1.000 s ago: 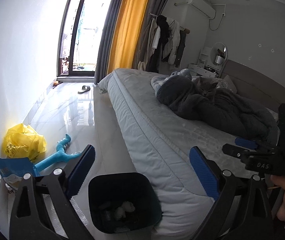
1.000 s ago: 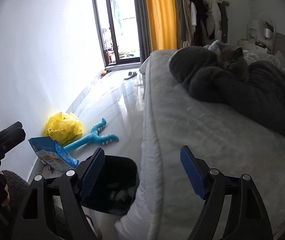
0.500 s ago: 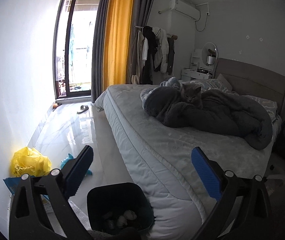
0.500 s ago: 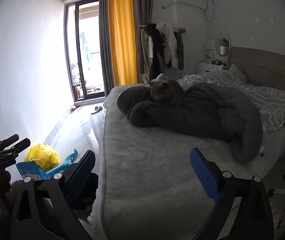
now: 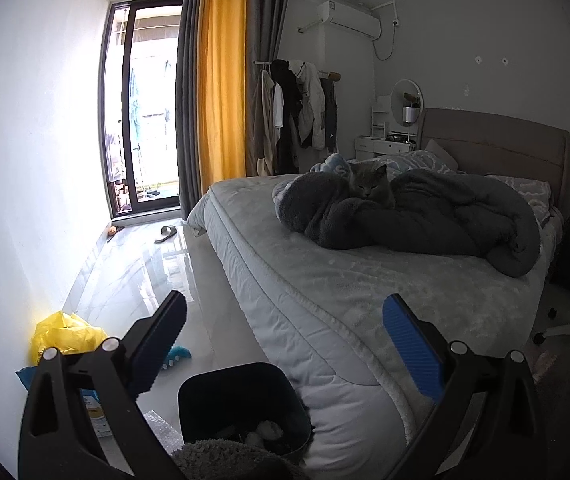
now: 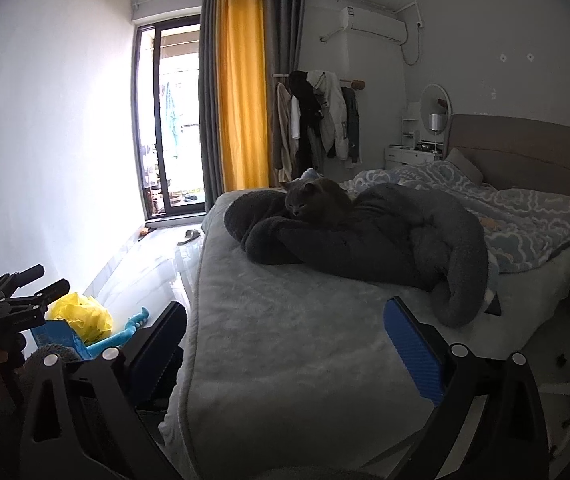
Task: Collect trash
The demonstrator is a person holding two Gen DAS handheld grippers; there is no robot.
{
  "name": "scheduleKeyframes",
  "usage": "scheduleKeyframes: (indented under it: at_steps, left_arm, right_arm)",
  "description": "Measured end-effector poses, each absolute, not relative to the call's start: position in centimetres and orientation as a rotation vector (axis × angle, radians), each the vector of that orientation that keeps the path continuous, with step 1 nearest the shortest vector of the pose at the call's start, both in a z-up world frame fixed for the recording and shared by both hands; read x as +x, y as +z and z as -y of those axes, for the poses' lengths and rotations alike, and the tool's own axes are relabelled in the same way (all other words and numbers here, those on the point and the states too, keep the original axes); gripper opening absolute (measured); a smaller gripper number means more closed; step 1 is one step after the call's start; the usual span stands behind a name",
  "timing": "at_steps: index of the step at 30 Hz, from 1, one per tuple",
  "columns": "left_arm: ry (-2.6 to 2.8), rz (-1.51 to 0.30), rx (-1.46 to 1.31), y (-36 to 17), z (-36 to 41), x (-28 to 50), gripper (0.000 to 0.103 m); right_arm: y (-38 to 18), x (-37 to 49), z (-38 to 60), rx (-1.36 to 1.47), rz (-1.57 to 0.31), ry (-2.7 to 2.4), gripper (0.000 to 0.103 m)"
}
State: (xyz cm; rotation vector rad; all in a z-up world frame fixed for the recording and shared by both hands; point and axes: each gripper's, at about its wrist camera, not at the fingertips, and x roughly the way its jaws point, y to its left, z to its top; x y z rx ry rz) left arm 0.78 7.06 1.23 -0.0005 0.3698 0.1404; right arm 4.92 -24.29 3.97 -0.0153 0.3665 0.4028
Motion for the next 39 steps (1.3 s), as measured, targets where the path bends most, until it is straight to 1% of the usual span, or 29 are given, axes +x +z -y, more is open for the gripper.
scheduleKeyframes:
  at_steps: [39]
  left_arm:
    - [0.144,-0.356,-0.004,0.96,-7.01,0.36,0.100]
  right_arm:
    - [3.72,5.06,24.46,-0.014,-0.363,0.412,0.100]
